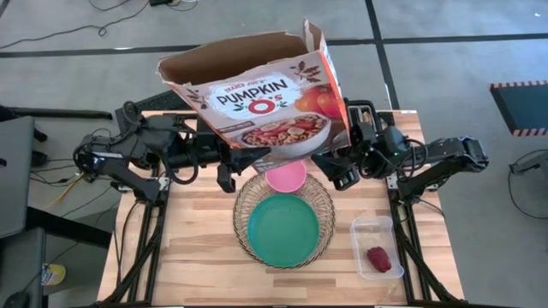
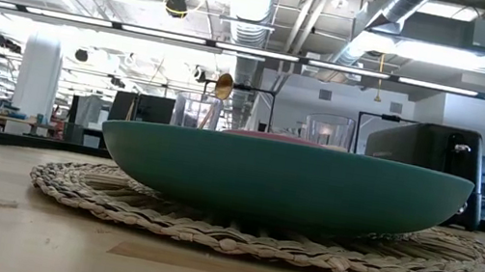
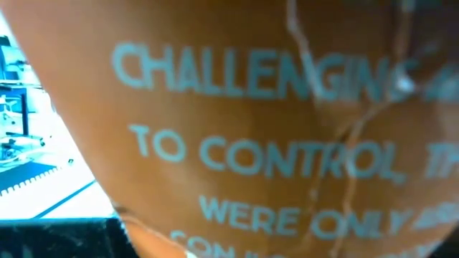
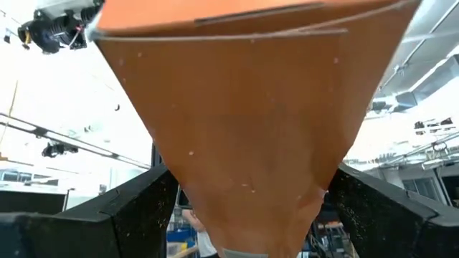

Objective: Arrange a breakfast setting
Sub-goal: Pour the cereal from the orange cereal box into the pink bowl

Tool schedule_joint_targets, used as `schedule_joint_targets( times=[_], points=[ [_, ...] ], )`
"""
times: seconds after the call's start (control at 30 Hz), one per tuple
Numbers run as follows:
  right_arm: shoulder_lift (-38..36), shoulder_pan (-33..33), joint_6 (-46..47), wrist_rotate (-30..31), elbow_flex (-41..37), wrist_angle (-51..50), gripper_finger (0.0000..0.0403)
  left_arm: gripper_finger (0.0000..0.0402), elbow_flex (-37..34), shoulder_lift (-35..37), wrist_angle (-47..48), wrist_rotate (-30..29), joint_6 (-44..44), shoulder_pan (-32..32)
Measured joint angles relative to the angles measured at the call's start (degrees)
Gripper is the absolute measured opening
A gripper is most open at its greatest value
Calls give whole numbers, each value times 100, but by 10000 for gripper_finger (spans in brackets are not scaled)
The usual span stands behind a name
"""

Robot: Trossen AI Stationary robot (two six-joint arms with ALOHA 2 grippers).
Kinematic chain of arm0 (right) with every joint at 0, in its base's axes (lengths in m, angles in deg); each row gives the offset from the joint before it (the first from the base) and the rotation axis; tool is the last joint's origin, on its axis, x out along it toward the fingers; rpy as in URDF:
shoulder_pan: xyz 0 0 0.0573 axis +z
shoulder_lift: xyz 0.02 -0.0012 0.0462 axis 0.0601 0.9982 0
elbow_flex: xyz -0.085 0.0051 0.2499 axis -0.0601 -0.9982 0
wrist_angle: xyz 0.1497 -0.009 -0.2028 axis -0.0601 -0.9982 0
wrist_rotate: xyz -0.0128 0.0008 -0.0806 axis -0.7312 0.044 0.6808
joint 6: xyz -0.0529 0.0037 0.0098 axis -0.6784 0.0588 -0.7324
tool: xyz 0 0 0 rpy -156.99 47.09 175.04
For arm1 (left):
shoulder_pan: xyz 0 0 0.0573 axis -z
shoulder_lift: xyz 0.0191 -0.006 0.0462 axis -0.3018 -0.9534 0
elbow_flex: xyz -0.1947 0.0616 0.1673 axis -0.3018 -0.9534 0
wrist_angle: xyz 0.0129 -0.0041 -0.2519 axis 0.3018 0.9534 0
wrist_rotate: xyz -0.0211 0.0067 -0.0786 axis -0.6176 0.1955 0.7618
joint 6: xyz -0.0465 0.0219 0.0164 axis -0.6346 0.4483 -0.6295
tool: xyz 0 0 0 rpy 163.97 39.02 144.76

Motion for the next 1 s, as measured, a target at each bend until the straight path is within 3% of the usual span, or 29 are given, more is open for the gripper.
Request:
schedule_joint_targets(
  times=[0.27,0.8,1.0],
  points=[
    [-4,-70,-493,-119,0,121,375,202,-2,-136,-38,52,-164,-8],
    [-33,-145,-511,-138,2,-106,375,202,-13,-145,-78,-10,-178,-6],
    [-127,-280,-421,-148,9,-376,397,202,-22,-161,-86,-34,-204,-12]
  ],
)
